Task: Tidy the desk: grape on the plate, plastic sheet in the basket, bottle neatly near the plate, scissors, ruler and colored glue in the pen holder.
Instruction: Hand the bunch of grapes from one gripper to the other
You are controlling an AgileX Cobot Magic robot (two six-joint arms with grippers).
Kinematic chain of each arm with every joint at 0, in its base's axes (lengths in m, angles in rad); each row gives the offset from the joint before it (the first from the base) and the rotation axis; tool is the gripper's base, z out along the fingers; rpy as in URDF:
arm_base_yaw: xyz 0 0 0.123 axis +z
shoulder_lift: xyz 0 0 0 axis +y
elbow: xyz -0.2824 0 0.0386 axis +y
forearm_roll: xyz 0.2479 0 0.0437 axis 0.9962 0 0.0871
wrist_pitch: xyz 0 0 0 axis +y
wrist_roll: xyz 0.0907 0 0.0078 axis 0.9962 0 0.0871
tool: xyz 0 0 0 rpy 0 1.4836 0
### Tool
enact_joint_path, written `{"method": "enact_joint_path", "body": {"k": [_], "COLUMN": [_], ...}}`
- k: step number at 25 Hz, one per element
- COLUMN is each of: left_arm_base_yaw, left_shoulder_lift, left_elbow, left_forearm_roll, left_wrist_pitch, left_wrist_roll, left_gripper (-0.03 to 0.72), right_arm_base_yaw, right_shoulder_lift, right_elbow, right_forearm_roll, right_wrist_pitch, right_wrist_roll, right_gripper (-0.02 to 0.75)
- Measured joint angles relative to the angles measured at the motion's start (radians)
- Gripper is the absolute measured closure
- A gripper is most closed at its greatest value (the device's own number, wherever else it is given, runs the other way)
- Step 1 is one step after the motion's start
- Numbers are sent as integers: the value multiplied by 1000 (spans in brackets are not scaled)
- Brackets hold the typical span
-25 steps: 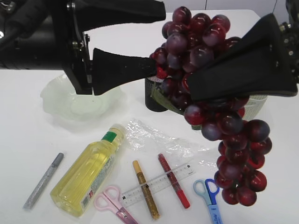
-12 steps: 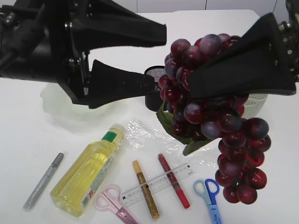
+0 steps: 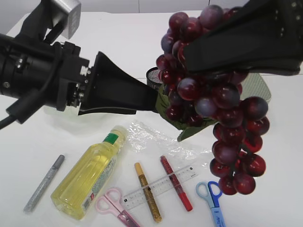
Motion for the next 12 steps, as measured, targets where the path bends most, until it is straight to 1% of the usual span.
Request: {"method": "enact_joint_path", "body": {"k": [1, 2, 3, 4, 9, 12], "left_arm_base_yaw": [0, 0, 0, 0, 0, 0], "left_shoulder_lift": [0, 0, 0, 0, 0, 0], "left_elbow": [0, 0, 0, 0, 0, 0], "left_forearm_roll": [13, 31, 31, 36, 38, 13], "left_wrist_pitch": [-11, -34, -34, -46, -85, -64], "left_wrist_roll": [28, 96, 96, 134, 327, 435], "left_gripper": [101, 101, 101, 101, 101, 102], "right_arm_base_yaw": [0, 0, 0, 0, 0, 0], "right_shoulder_lift": [0, 0, 0, 0, 0, 0], "right_elbow": [-7, -18, -18, -20, -21, -21], "right_forearm_roll": [7, 11, 11, 13, 21, 34], "right_wrist_pitch": [0, -1, -1, -1, -6, -27], "right_wrist_roll": [8, 24, 24, 38, 90, 99], "right_gripper": [659, 659, 659, 659, 659, 659]}}
